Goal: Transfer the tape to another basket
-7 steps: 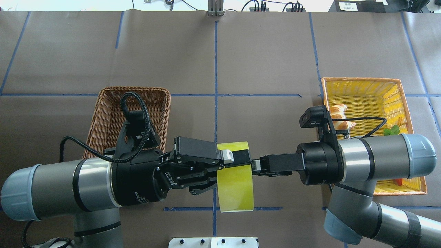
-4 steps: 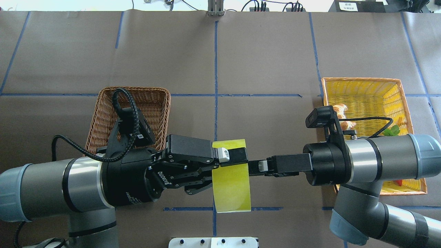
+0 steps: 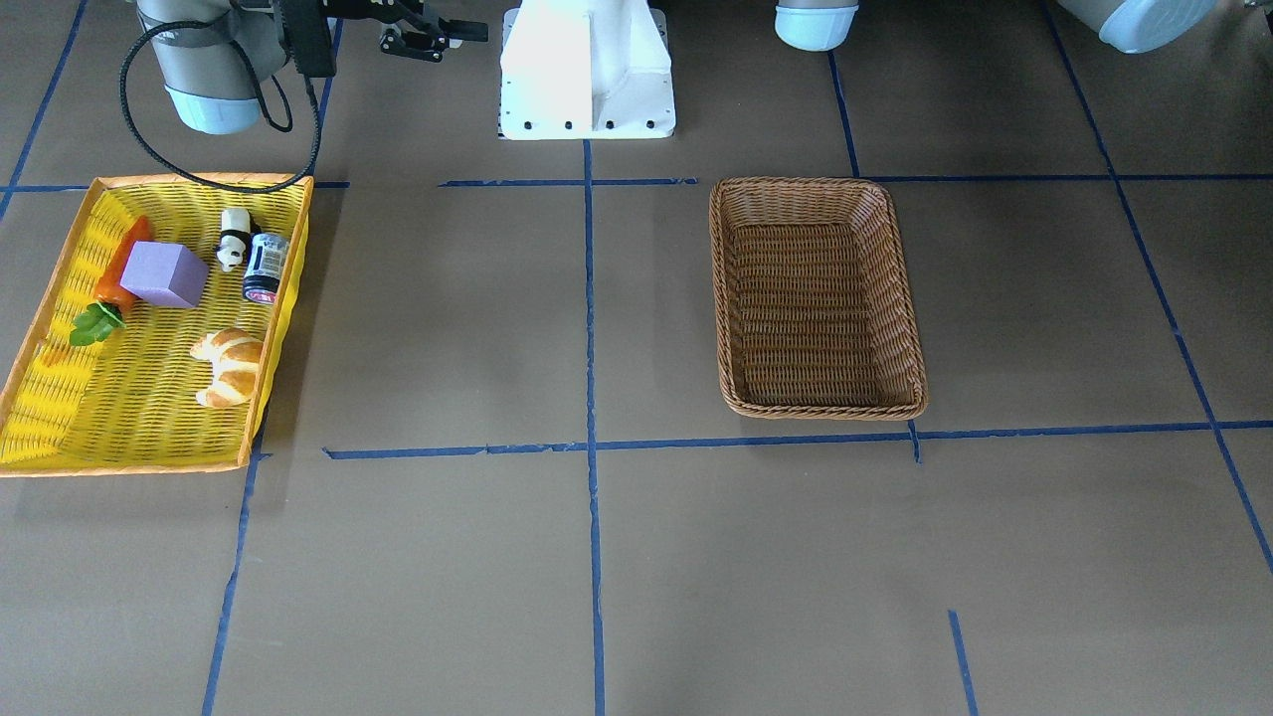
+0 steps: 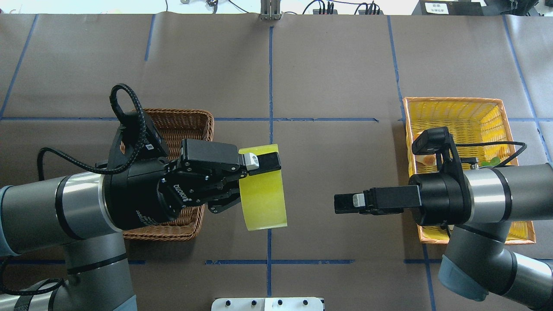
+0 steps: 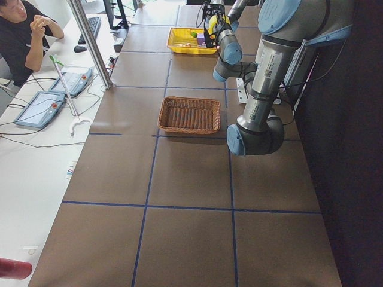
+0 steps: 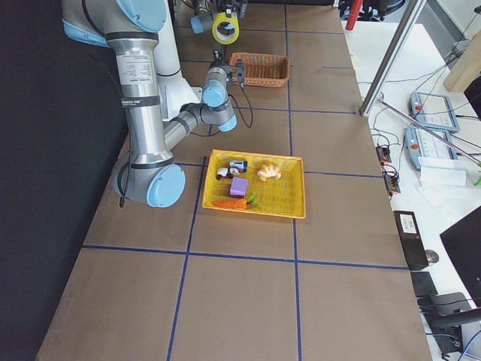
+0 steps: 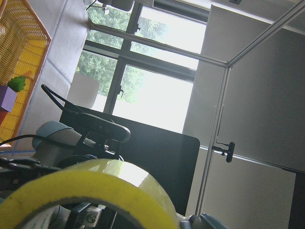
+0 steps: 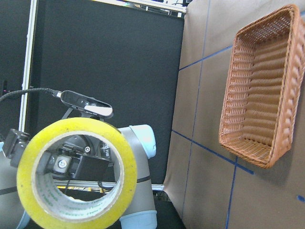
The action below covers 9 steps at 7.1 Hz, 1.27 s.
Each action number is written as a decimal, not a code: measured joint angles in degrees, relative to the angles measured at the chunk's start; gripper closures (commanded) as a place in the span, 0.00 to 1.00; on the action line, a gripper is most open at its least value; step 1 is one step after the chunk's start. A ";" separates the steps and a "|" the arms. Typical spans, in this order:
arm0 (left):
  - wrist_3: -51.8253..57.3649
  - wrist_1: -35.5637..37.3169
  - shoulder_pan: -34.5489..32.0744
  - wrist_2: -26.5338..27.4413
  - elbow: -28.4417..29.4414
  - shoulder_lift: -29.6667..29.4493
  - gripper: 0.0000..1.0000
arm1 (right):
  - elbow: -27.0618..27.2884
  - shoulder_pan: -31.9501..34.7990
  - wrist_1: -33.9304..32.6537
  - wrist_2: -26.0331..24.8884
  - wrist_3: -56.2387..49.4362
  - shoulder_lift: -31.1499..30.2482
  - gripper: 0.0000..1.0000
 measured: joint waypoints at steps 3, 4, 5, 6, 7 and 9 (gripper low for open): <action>5.90 13.37 -3.31 -1.93 0.13 1.78 1.00 | 0.26 14.57 -17.86 12.56 -0.52 -0.12 0.00; 9.17 20.77 -4.48 -3.92 -0.18 1.76 1.00 | 0.32 19.23 -24.50 16.51 -2.15 0.22 0.00; 12.41 29.08 -6.27 -6.68 -0.44 1.69 1.00 | 0.37 22.21 -31.80 18.91 -5.86 0.34 0.00; 15.65 36.41 -8.00 -8.80 -0.59 1.75 1.00 | 0.41 23.85 -39.68 19.83 -11.36 0.34 0.00; 19.27 43.25 -9.17 -9.91 -0.88 1.82 1.00 | 0.52 24.96 -46.99 20.08 -17.11 0.33 0.00; 27.46 58.25 -10.39 -10.25 -2.06 2.01 1.00 | 0.68 27.26 -61.89 19.88 -32.01 0.15 0.00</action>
